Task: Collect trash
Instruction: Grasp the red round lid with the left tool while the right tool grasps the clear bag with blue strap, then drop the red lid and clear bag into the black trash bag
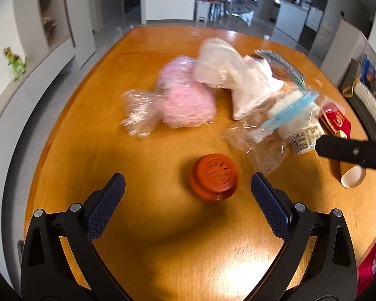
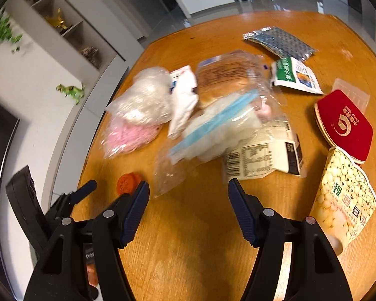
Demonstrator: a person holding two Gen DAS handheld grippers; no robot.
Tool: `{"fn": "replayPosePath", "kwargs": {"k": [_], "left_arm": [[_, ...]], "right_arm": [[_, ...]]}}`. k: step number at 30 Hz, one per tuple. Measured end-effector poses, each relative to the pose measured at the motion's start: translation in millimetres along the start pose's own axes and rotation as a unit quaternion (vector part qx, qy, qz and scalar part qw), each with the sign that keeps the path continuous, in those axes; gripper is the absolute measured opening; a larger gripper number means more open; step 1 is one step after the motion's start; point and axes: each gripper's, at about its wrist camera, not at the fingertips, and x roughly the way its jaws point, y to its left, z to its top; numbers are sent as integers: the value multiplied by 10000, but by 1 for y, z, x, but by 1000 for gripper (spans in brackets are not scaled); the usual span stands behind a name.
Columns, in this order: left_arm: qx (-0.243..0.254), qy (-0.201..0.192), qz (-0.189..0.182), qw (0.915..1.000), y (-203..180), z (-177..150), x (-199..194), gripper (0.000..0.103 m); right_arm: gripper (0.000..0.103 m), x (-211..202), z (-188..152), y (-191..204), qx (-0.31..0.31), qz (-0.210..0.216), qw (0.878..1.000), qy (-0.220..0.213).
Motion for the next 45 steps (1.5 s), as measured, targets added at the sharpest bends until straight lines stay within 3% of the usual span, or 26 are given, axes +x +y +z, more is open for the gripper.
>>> {"fn": "replayPosePath", "kwargs": {"k": [3,5,8,9,10,11,12,13,16,29,39,45], "left_arm": [[219,83,24,9997,-13,6,16,97],[334,68,54,9994,-19,8,23,95],[434,196,22,9989,-20,11,37,57],[436,102,10,9990,-18,10,35,48],[452,93,-23,9989,-16,11,33,45],[456,107,3,9989,-14,12,32,45],[405,115,-96,9991,-10,12,29,45],[384,122,-146,9991,-9,11,29,45],[260,96,-258,9993,0,9,17,45],[-86,-382,-189,9991,31,-15,-47,45],[-630,-701,420,9947,105,-79,-109,45],[-1268,-773,1085,9829,176,-133,-151,45]], "right_arm": [[67,7,10,-4,223,86,9997,67],[61,12,15,-7,323,161,9993,125],[54,25,22,-9,558,256,9978,251],[50,26,22,-8,605,258,9975,266],[47,29,22,-8,664,263,9971,272],[46,31,23,-7,696,262,9969,270],[38,34,24,-6,724,227,9968,256],[19,36,25,-6,714,202,9970,237],[9,34,25,-2,618,209,9978,94],[7,-30,-25,25,195,420,9984,-317],[7,-16,-83,128,-830,877,9926,90],[7,11,-121,200,-1548,1213,9791,521]]}}
